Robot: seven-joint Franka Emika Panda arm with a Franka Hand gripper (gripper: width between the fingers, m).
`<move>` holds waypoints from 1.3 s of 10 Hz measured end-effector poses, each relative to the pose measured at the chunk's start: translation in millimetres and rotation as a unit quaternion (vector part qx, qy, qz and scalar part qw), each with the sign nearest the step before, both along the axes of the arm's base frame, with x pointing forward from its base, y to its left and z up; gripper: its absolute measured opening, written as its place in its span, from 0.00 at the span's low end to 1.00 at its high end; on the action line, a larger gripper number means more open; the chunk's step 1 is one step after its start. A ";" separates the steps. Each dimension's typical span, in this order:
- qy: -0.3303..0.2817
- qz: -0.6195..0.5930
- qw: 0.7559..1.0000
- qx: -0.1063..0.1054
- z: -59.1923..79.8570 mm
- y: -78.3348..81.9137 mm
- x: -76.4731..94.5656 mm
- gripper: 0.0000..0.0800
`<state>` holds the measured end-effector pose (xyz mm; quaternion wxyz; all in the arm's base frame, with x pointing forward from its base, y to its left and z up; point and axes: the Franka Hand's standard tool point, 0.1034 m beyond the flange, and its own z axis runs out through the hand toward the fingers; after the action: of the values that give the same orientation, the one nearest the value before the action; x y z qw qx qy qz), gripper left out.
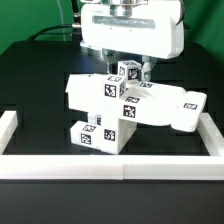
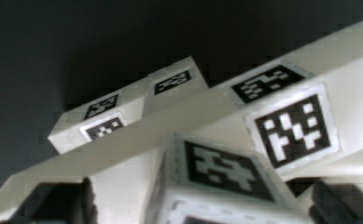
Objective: Assemble chair
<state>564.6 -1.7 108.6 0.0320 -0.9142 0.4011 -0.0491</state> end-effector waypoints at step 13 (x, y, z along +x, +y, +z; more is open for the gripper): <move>0.009 0.428 0.901 -0.064 -1.7 10.5 -1.4 0.81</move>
Offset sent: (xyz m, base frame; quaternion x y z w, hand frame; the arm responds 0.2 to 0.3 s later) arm 0.0000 0.0000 0.0000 0.0000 0.0000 -0.1938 0.9810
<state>563.3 8.9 106.9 -0.0122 -0.9982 -0.0327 -0.0483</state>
